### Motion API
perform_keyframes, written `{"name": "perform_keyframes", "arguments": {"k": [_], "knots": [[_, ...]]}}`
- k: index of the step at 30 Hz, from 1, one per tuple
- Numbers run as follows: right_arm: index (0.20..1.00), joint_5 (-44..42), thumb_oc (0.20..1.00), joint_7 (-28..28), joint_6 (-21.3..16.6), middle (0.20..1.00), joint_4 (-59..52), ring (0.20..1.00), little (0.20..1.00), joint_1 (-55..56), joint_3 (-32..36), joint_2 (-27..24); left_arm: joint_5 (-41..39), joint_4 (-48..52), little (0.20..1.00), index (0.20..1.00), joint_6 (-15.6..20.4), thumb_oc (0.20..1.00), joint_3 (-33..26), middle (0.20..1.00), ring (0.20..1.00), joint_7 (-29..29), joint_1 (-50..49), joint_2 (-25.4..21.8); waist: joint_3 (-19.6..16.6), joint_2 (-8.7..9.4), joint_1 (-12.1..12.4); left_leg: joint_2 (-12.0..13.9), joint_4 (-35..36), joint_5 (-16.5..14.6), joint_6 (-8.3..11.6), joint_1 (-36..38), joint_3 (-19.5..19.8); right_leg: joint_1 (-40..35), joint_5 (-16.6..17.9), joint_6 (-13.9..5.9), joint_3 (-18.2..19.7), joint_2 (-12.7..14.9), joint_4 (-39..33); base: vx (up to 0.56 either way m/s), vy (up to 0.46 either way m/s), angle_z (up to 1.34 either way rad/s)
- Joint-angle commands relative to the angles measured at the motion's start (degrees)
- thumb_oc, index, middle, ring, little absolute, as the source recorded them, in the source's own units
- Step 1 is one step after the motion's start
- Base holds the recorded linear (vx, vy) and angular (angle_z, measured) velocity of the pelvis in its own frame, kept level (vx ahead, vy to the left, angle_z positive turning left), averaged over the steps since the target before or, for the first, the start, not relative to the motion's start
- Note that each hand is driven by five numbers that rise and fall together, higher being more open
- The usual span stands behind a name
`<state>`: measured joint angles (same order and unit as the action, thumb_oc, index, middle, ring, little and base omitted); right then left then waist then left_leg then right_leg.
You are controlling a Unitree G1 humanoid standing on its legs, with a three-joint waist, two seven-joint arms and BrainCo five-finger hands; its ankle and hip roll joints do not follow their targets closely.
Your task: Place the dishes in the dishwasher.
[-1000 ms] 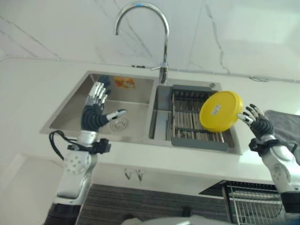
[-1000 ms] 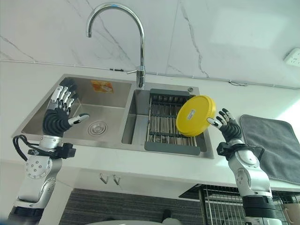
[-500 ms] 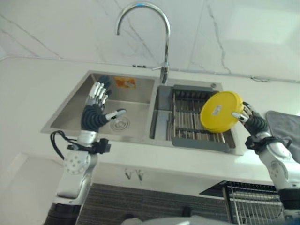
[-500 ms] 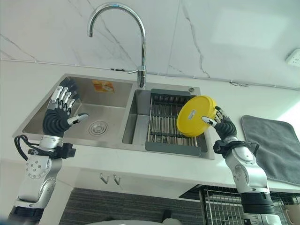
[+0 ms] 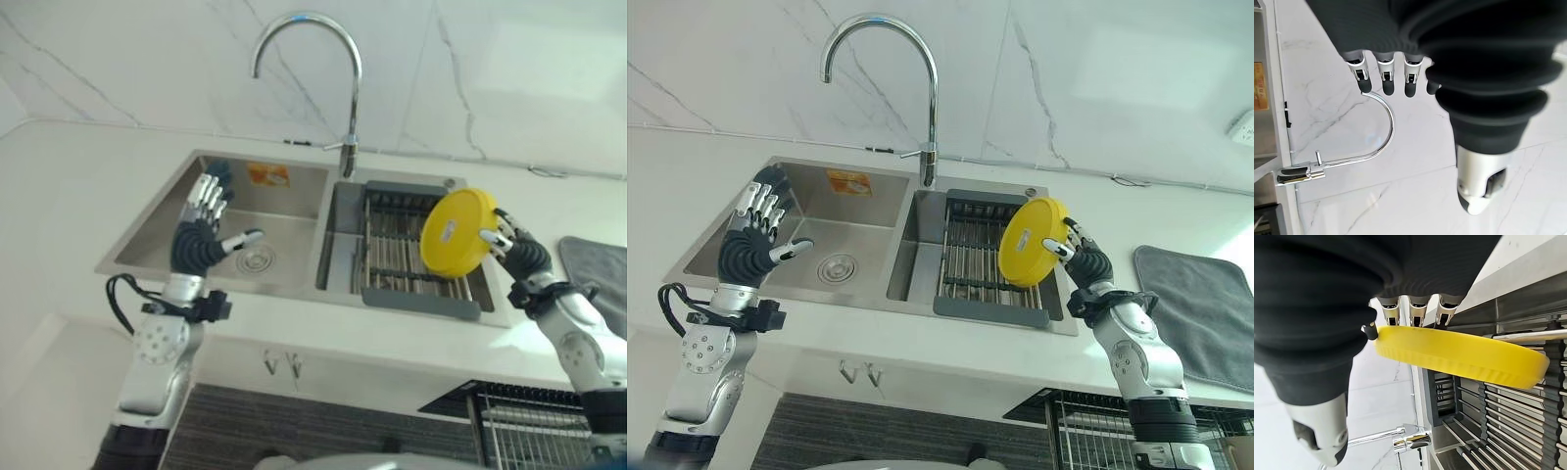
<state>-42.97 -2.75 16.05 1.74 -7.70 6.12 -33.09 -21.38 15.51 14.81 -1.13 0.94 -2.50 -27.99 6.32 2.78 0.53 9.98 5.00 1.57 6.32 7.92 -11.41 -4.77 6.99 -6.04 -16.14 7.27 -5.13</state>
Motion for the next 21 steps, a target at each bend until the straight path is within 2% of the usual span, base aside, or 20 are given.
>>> {"name": "perform_keyframes", "arguments": {"k": [1,21], "knots": [[1.000,-2.4,1.000,-0.2,-1.2,1.000,0.6,1.000,1.000,-5.5,0.7,-1.6,-0.6,0.9,1.000,1.000,2.5,1.000,-1.3,1.000,1.000,-0.1,1.8,-2.6,-1.1,1.03,1.0,-0.5,0.0,-3.4,-2.03,0.9,-0.6,-3.8,-6.2,-1.71,2.5,0.8,0.1,0.00,0.000,0.00],[1.000,-1.3,1.000,4.1,-1.7,1.000,3.4,1.000,1.000,-4.6,2.2,-0.8,0.0,0.8,1.000,1.000,2.0,1.000,-2.4,1.000,1.000,0.6,1.0,-2.9,-0.5,0.85,0.6,-0.3,0.0,-3.4,-2.17,1.1,-1.0,-3.9,-6.1,-1.70,3.5,0.5,0.1,0.00,0.000,0.00]]}}
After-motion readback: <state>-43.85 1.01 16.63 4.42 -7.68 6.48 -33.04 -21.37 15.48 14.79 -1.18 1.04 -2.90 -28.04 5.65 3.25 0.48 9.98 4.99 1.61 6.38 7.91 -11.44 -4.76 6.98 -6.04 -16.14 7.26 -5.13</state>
